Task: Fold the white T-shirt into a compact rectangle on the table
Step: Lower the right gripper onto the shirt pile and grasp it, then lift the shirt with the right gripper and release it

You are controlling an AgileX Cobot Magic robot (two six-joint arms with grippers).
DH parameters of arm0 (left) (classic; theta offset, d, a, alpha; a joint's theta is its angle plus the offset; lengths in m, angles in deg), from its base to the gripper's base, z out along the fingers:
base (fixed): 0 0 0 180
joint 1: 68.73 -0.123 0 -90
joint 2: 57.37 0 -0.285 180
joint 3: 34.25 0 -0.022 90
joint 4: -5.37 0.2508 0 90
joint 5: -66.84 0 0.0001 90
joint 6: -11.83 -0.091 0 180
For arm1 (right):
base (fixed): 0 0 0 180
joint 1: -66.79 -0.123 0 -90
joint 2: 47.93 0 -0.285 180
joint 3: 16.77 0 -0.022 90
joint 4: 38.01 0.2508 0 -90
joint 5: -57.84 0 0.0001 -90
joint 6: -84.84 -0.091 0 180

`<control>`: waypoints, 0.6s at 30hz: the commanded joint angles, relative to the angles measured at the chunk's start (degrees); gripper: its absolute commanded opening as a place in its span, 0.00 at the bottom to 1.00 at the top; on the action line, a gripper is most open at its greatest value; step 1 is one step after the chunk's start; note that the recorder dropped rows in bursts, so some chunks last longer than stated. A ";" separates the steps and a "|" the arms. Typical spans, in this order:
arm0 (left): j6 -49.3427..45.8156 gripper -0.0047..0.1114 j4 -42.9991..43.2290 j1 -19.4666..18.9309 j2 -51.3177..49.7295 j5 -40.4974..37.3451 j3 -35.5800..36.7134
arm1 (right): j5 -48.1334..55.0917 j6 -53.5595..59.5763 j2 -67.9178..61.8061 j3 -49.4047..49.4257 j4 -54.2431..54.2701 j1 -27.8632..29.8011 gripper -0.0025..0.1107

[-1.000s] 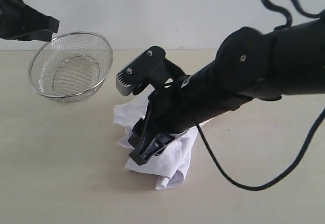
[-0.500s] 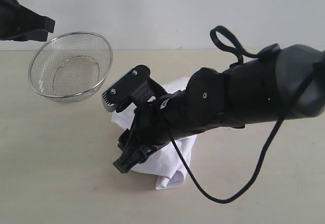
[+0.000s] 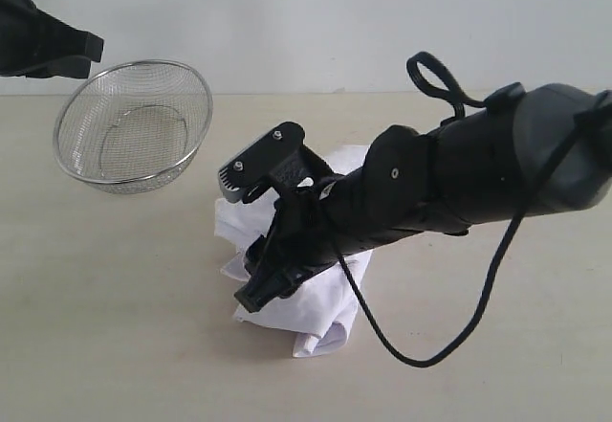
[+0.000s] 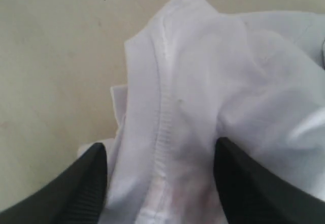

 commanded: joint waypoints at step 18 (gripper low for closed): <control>-6.94 0.08 -9.33 0.33 0.22 -1.46 0.28 | 1.70 2.35 4.48 -15.83 -1.68 21.00 0.02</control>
